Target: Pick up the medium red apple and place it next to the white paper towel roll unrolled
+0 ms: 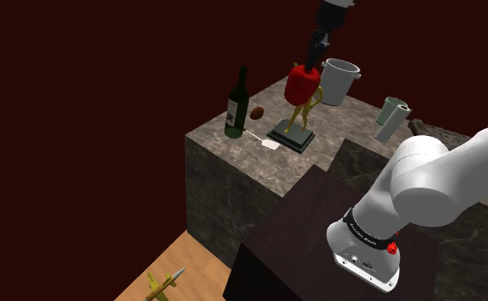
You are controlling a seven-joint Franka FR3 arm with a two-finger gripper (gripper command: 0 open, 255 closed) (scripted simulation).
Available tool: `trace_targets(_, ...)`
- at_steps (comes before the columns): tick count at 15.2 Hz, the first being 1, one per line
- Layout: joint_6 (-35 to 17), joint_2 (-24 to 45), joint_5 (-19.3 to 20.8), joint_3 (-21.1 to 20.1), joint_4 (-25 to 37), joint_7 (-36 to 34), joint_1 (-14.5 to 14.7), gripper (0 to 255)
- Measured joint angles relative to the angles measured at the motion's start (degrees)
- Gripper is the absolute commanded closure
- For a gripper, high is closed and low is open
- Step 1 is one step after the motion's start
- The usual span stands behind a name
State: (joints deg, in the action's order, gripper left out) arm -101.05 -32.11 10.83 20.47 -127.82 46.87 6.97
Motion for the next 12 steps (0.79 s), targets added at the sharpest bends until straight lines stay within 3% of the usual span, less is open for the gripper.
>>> trace_targets(12, 3.21, -4.93, 6.93, 11.77, 0.9, 15.28, -6.09, 255)
